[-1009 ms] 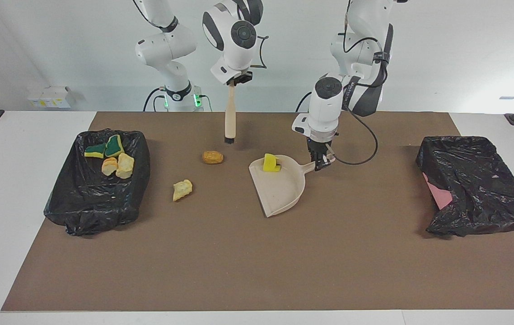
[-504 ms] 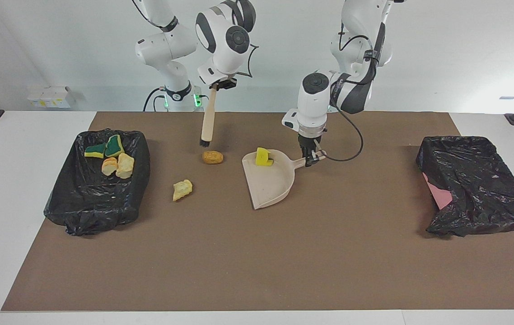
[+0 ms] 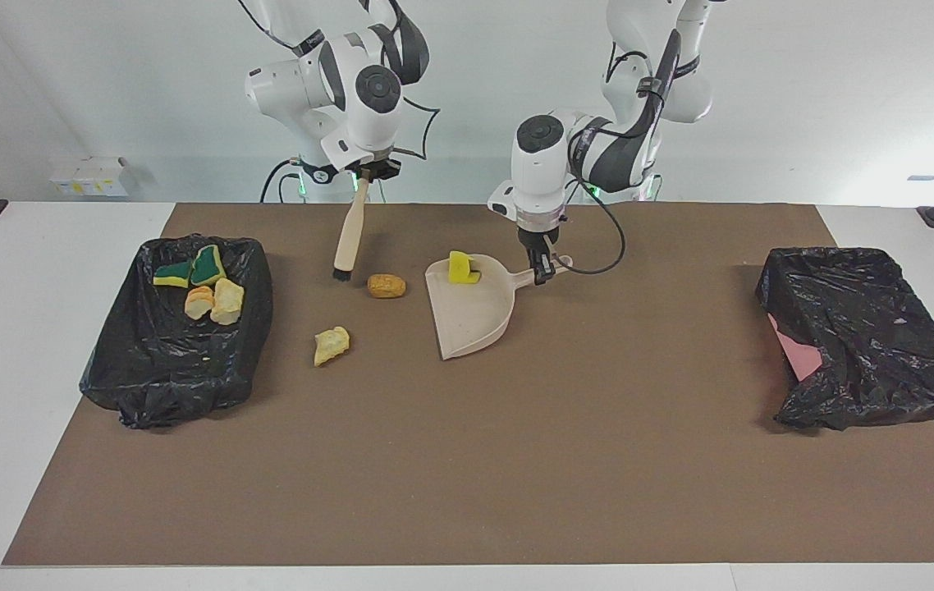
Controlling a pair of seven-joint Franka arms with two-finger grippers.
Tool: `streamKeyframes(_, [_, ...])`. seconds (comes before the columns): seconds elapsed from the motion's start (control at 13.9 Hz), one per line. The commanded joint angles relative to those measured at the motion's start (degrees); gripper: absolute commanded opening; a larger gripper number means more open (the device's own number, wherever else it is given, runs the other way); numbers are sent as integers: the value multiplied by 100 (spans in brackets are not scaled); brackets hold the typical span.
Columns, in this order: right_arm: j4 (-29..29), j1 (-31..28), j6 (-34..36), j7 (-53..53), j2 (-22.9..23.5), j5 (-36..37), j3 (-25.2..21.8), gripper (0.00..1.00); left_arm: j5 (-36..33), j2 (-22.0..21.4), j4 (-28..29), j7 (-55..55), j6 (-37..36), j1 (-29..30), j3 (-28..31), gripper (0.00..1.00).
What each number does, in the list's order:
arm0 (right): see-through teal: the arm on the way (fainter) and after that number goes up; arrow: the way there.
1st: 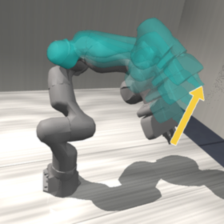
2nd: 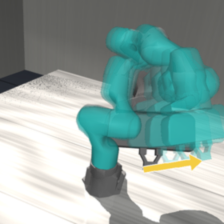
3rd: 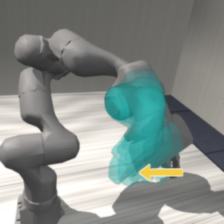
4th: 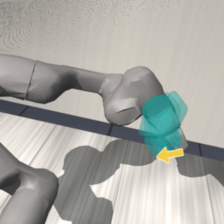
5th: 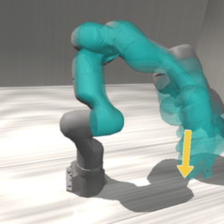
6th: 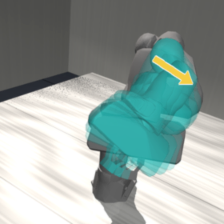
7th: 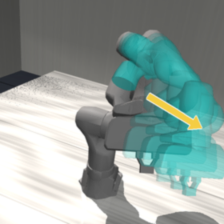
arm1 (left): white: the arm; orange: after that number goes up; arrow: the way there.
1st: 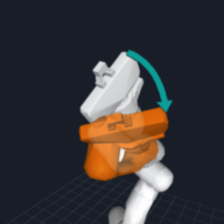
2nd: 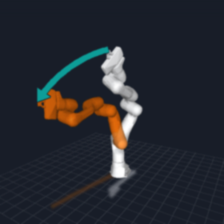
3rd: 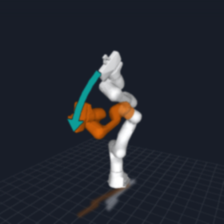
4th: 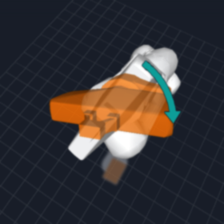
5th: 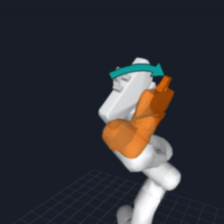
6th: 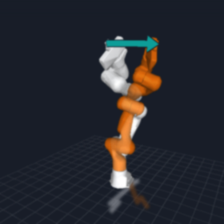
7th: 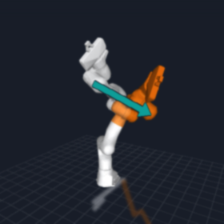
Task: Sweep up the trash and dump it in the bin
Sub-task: 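Sweep the orange snack into the dustpan with the right gripper's brush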
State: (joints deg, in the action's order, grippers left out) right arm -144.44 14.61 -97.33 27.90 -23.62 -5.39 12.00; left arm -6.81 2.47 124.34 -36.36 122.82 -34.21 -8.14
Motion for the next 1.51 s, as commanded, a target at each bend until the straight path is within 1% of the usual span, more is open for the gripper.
streamKeyframes(0.0, [-6, -46, -785, -197, 480, -146, 84, 0, 22, -308, 266, 270, -56, -235, 76, 0])
streamKeyframes(0.14, [82, -37, -1182, -206, 638, -539, 84, 0, 22, -291, 310, 523, -13, -401, 67, 0])
streamKeyframes(0.22, [187, -20, -1244, -206, 735, -716, 84, 0, 22, -274, 319, 621, 22, -411, 67, 0])
streamKeyframes(0.43, [573, 409, -1280, -154, 1270, -1015, 92, 0, 13, -265, 311, 639, 31, -411, 67, 0])
streamKeyframes(0.58, [767, 665, -1420, -145, 1359, -1384, 92, 0, 13, -238, 311, 639, 136, -368, 58, 0])
streamKeyframes(0.65, [933, 796, -1377, -136, 1447, -1464, 92, 0, 13, -212, 337, 631, 328, -332, 58, 0])
streamKeyframes(0.72, [1135, 885, -1324, -75, 1543, -1491, 92, 0, 22, -212, 389, 631, 548, -315, 67, 0])
streamKeyframes(0.86, [1460, 973, -1254, 145, 1719, -1482, 92, 0, 22, -194, 425, 604, 664, -140, 58, 0])
streamKeyframes(0.94, [1610, 965, -1141, 171, 1824, -1378, 75, 0, 22, -168, 425, 578, 673, -121, 67, 0])
streamKeyframes(1.01, [1690, 878, -1105, 146, 1834, -1281, 49, 0, 22, -142, 407, 560, 690, -43, 67, 0])
streamKeyframes(1.23, [1866, 526, -1034, 66, 1852, -667, 66, 0, 22, -54, 346, 525, 699, 195, 58, 0])
streamKeyframes(1.37, [1954, 482, -842, 49, 1904, -62, 49, 0, 39, -10, 285, 534, 699, 292, 58, 0])
streamKeyframes(1.44, [1998, 438, -719, 49, 1957, 229, 22, 0, 57, 86, 171, 569, 699, 336, 58, 0])
